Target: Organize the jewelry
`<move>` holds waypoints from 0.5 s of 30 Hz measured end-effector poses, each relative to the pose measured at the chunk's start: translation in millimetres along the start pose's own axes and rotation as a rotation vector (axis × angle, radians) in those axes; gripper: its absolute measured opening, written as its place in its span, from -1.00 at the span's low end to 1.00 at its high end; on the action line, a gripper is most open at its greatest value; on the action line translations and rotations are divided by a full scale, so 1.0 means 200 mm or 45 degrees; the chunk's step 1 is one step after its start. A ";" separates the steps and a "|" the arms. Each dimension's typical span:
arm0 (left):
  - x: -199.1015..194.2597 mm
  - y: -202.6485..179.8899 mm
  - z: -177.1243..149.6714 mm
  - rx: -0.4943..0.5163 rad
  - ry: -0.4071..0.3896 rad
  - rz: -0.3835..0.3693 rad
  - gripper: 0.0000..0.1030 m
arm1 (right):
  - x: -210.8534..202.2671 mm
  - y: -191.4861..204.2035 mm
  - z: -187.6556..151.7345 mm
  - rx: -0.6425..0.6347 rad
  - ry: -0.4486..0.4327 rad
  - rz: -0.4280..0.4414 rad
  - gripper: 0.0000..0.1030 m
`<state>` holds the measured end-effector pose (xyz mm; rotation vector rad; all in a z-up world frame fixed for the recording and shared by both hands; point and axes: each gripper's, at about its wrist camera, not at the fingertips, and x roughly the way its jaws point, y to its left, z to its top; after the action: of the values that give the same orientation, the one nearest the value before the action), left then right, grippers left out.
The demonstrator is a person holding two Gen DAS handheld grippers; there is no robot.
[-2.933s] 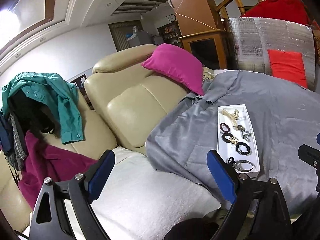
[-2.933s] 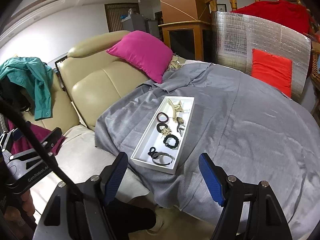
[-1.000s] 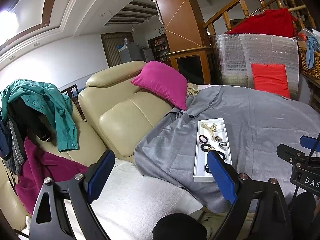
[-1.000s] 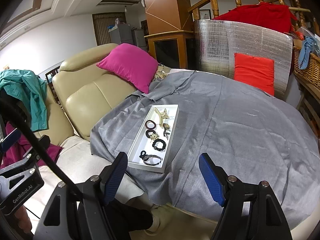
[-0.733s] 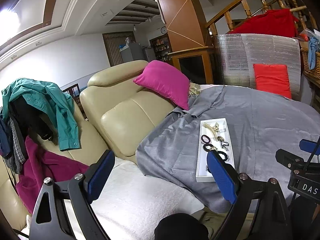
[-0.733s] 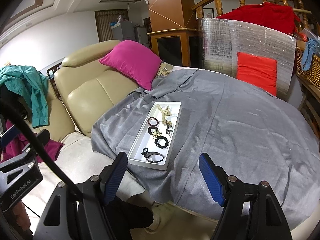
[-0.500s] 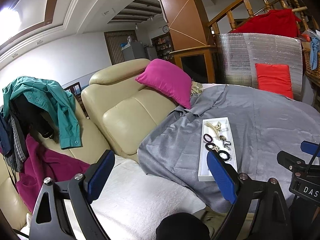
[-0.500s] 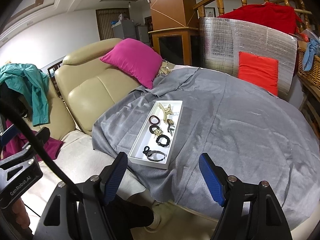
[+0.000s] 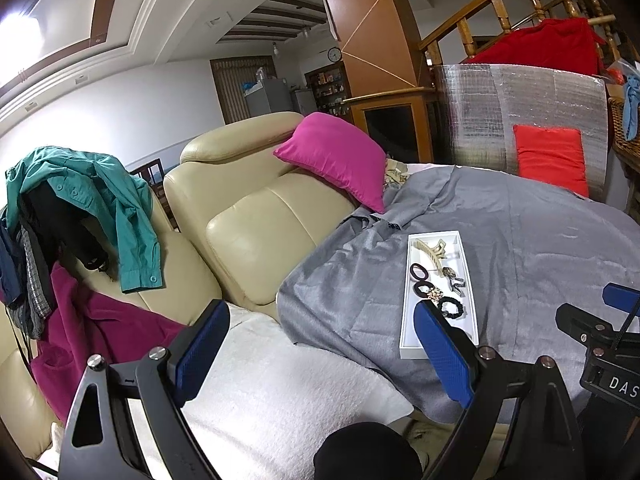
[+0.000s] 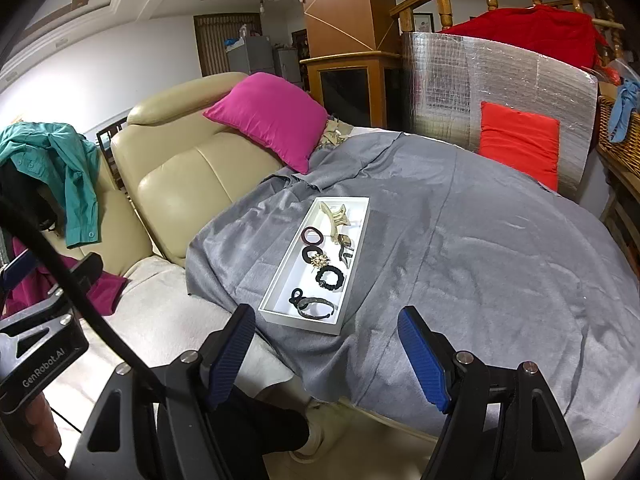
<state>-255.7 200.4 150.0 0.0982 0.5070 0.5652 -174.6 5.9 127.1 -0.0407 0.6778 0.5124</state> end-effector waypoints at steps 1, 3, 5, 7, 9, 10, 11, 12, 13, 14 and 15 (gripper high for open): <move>0.00 0.00 0.00 -0.001 0.001 0.000 0.81 | 0.00 0.00 0.00 0.000 0.001 0.000 0.50; 0.00 0.00 0.00 -0.003 0.003 -0.003 0.81 | 0.00 0.00 0.00 0.000 0.003 0.001 0.50; 0.00 0.00 0.00 -0.003 0.004 0.000 0.81 | 0.00 0.01 0.00 -0.003 0.005 0.000 0.50; 0.00 0.00 -0.01 -0.005 0.005 -0.001 0.81 | 0.01 0.02 0.00 -0.005 0.006 0.001 0.50; 0.00 0.00 -0.01 -0.005 0.006 0.001 0.81 | 0.01 0.02 0.00 -0.007 0.007 0.001 0.50; 0.00 0.00 -0.01 -0.005 0.006 -0.001 0.81 | 0.01 0.02 0.00 -0.007 0.007 0.000 0.50; 0.00 0.00 -0.01 -0.008 0.006 -0.001 0.81 | 0.01 0.02 0.00 -0.006 0.007 0.000 0.50; 0.01 0.00 -0.01 -0.009 0.007 0.001 0.81 | 0.01 0.02 0.00 -0.005 0.007 0.000 0.50; 0.01 0.01 -0.01 -0.009 0.007 0.001 0.81 | 0.01 0.02 0.00 -0.006 0.007 0.000 0.50; 0.00 0.01 -0.01 -0.010 0.007 0.000 0.81 | 0.01 0.02 0.00 -0.007 0.006 0.000 0.50; 0.00 0.01 -0.01 -0.011 0.007 0.001 0.81 | 0.01 0.03 0.00 -0.007 0.006 0.000 0.50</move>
<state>-256.9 202.2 148.3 0.0889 0.5096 0.5686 -176.3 11.1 126.7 -0.0474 0.6812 0.5141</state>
